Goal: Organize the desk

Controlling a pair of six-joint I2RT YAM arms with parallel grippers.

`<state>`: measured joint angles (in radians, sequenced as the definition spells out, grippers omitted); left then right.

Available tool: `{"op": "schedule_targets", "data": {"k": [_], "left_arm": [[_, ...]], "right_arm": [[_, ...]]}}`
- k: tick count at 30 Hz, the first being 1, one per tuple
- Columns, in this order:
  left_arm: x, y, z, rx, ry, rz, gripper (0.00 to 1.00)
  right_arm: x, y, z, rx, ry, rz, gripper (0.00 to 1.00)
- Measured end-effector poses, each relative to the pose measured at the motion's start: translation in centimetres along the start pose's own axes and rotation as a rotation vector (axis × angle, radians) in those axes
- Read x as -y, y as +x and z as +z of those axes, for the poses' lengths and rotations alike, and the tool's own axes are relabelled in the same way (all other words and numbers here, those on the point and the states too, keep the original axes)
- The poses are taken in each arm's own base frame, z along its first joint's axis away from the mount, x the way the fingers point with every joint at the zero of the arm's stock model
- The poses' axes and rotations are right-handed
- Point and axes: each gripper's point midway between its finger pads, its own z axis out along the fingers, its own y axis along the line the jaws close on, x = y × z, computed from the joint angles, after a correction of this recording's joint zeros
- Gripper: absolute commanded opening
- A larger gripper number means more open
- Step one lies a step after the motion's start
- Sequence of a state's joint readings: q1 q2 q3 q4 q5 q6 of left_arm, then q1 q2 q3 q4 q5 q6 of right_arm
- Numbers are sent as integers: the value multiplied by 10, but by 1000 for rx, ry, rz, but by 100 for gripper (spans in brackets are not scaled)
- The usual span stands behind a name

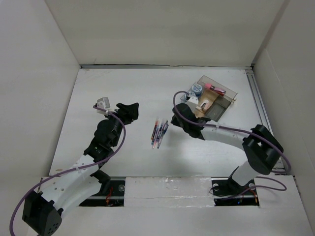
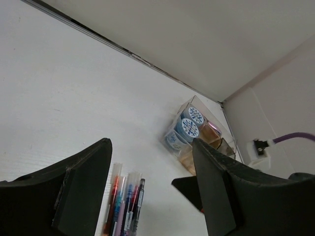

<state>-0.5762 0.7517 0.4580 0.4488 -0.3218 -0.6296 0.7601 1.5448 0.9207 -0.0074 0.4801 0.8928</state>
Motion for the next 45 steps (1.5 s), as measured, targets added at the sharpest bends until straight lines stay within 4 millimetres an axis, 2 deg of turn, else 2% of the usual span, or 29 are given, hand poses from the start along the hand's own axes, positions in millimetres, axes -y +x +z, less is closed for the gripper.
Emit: {"op": "schedule_targets", "data": {"k": [1, 2, 4, 5, 7, 9, 19, 29, 36, 45], "left_arm": [[0, 0, 0, 0, -1, 0, 63], [0, 0, 0, 0, -1, 0, 63], [0, 0, 0, -1, -1, 1, 63], [0, 0, 0, -1, -1, 0, 63], [0, 0, 0, -1, -1, 0, 63], [0, 0, 0, -1, -1, 0, 63], [-1, 1, 0, -3, -2, 1, 63], [-1, 1, 0, -3, -2, 1, 63], [-1, 1, 0, -3, -2, 1, 62], [0, 1, 0, -3, -1, 1, 63]], "right_arm": [[-6, 17, -1, -31, -5, -34, 11], [-8, 31, -1, -57, 2, -66, 29], [-10, 59, -1, -106, 15, -127, 41], [-11, 71, -2, -130, 18, -151, 44], [-8, 92, -5, -176, 25, -196, 42], [-3, 102, -5, -204, 40, -218, 40], [-7, 109, 3, -234, 48, -222, 37], [-8, 113, 7, -242, 52, -224, 20], [-8, 114, 9, -243, 59, -226, 26], [-5, 114, 11, -240, 80, -222, 17]]}}
